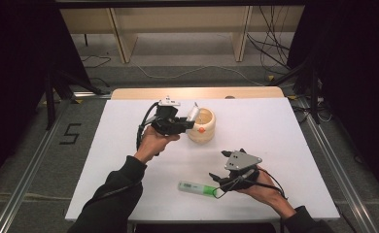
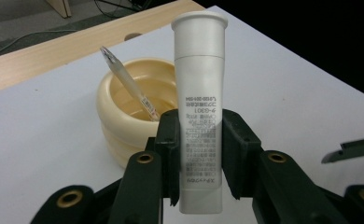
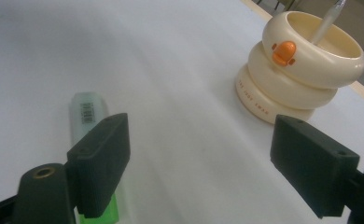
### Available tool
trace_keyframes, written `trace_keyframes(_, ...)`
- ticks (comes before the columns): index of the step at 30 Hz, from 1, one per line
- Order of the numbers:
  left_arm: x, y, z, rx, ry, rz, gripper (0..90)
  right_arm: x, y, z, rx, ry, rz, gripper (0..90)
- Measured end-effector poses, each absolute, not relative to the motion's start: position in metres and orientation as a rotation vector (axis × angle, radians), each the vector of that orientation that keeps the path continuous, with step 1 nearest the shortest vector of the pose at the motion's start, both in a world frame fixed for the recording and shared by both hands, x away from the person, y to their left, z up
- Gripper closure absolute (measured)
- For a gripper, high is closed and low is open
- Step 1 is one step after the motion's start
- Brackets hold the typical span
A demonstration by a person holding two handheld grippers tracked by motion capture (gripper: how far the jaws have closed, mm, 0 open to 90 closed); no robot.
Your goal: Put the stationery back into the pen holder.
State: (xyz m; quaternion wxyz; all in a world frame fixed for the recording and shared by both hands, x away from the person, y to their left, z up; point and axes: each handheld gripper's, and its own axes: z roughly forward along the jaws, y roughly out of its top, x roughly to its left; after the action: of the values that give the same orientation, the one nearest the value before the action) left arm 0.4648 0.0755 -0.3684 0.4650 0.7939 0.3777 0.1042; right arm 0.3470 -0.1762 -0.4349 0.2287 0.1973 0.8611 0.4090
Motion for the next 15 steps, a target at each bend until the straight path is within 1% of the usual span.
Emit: trace_keyframes(15, 0.493, 0.060, -0.369, 1.901, 0.972, 0.264, 70.6, 0.347, -0.176, -0.435, 0.540, 2.373, 1.120, 20.2)
